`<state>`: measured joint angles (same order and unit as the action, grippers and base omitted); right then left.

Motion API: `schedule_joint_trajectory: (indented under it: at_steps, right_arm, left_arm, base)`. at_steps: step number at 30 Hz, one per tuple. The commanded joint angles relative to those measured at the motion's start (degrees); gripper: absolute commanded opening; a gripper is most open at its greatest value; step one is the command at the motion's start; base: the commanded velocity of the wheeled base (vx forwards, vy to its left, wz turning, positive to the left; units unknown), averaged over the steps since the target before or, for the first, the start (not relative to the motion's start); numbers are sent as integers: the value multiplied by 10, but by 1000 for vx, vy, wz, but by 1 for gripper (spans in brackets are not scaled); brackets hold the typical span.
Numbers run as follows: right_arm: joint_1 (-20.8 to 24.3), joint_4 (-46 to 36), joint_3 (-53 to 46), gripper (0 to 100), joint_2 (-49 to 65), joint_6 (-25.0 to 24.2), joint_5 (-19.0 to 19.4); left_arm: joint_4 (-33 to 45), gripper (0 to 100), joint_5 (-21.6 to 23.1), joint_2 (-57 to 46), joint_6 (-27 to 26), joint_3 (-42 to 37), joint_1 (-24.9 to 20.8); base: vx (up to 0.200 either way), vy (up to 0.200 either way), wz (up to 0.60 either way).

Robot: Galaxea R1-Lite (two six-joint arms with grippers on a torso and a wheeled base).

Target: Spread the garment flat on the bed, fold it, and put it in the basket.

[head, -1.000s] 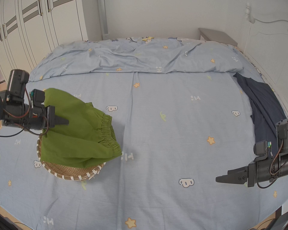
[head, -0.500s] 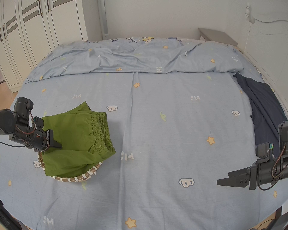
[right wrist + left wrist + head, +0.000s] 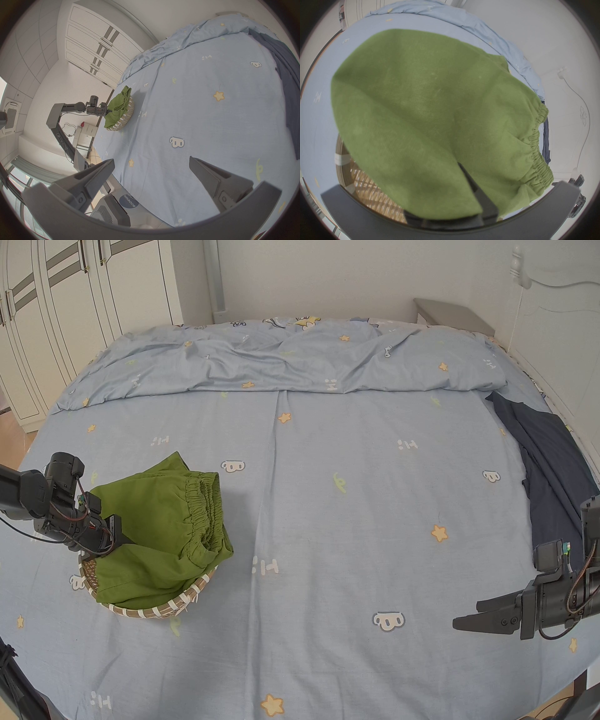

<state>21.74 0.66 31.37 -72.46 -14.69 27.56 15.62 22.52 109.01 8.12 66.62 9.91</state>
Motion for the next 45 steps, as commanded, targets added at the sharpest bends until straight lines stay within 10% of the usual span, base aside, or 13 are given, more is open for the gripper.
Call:
schedule_joint_trajectory:
  at_steps: [1,13,20,30,37,45]
  right_arm:
    - [-1,0,0,100,0,0,0]
    - [-5,8,-1,100,20,1,-1]
    - [-6,75,-41,100,221,47,-44]
    - [-132,51,-170,100,487,109,-45]
    - [-123,-101,-187,100,672,113,-41]
    - [-112,-129,-195,100,673,93,-38]
  left_arm:
    - [1,100,1,5,2,3,0]
    - [9,100,-2,-135,30,-4,17]
    - [72,100,5,-342,30,-16,34]
    - [-6,100,2,-736,34,-266,31]
    - [-7,100,7,-907,67,-360,27]
    - [-13,100,10,-979,90,-428,-89]
  base:
    - [0,0,0]
    - [0,0,0]
    - [0,0,0]
    - [0,0,0]
    - [0,0,0]
    - [0,0,0]
